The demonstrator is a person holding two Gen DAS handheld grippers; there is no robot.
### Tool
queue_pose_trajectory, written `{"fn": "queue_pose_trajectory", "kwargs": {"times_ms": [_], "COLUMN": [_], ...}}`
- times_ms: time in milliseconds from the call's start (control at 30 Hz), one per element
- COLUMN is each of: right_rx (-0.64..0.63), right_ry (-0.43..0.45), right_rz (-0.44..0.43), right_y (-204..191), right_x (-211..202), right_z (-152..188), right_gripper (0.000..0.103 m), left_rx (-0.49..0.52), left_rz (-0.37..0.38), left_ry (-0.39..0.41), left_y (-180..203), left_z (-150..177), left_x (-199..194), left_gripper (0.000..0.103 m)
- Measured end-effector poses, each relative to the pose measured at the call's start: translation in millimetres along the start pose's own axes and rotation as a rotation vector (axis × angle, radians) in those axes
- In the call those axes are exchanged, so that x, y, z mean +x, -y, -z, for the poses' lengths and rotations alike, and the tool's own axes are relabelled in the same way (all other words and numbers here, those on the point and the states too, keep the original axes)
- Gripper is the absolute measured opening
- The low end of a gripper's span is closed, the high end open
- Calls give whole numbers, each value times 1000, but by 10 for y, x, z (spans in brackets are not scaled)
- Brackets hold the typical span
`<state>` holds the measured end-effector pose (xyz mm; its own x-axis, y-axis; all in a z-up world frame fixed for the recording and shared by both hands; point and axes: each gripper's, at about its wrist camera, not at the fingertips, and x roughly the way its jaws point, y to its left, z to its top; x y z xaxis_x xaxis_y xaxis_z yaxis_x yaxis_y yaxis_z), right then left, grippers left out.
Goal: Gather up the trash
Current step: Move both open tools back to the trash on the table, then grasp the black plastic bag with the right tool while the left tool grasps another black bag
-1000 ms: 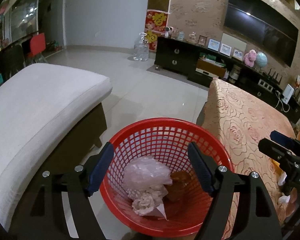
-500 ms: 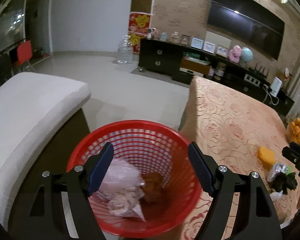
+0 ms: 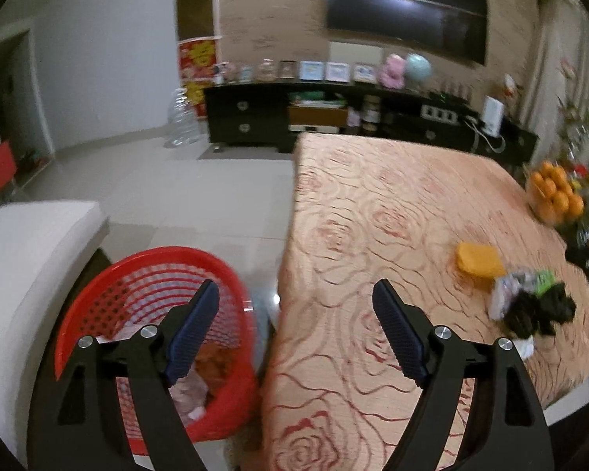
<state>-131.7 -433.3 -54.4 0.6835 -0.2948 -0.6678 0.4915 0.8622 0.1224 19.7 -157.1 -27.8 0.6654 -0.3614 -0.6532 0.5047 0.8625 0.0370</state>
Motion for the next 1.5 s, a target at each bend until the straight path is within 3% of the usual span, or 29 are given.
{"fn": "queue_pose_trajectory", "kwargs": {"times_ms": [433, 600, 900, 1100, 1333, 1500], "right_rx": [139, 112, 39, 40, 53, 79], "right_ry": [-52, -105, -236, -263, -212, -127], "right_rz": [53, 34, 71, 54, -7, 21], "right_y": [648, 609, 515, 514, 466, 535], "right_x": [-6, 106, 489, 560, 417, 202], "right_z": [211, 297, 565, 605, 492, 347], "right_gripper": [80, 81, 80, 52, 46, 46], "left_rx": [175, 232, 196, 193, 193, 189], "left_rz": [231, 242, 242, 250, 283, 343], "left_ry": [-106, -116, -124, -119, -119, -135], "left_y": [1002, 1229, 1187, 1174, 1210, 1331], "left_z": [326, 406, 400, 395, 387, 333], "left_x": [319, 365, 374, 355, 337, 355], "left_gripper": [78, 78, 78, 78, 78, 78]}}
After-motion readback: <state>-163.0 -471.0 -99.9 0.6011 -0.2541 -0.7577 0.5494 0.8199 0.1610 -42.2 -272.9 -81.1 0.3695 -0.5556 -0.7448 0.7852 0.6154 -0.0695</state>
